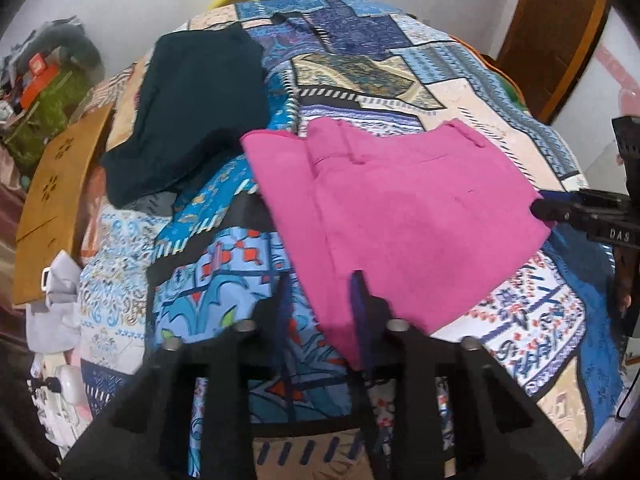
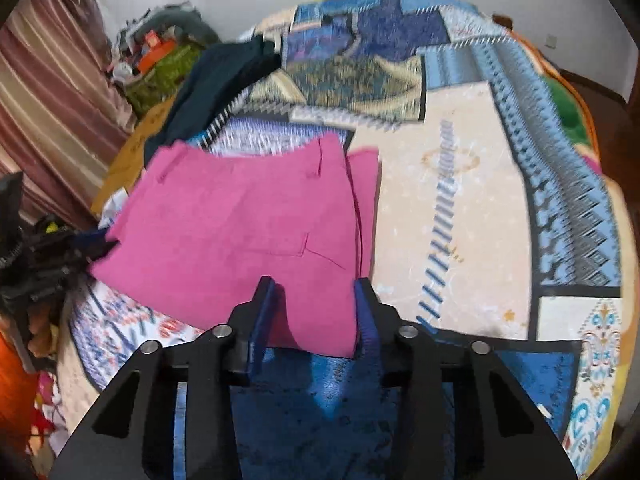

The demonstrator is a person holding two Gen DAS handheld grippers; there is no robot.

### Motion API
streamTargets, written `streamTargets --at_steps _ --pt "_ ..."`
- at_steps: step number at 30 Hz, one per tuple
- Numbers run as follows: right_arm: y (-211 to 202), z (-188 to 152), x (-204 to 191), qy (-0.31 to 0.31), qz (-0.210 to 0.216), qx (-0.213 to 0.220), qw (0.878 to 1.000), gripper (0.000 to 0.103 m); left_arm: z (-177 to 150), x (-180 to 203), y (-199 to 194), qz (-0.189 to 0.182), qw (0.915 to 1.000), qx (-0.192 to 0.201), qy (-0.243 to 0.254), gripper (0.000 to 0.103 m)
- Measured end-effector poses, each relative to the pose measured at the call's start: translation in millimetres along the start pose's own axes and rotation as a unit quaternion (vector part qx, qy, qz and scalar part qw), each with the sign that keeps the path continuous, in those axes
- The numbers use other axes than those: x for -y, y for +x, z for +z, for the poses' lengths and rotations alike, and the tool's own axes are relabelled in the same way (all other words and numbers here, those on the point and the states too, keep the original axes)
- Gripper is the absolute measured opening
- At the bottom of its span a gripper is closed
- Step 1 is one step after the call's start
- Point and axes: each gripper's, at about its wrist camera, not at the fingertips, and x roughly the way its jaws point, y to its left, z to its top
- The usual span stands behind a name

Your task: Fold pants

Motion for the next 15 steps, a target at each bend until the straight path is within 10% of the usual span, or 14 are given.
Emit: streamTargets --at_steps 15 --pt "-1 -7 -1 -0.024 -0.017 0.001 1.000 0.027 1 -12 -5 0.014 0.9995 -0.001 -0.028 0.016"
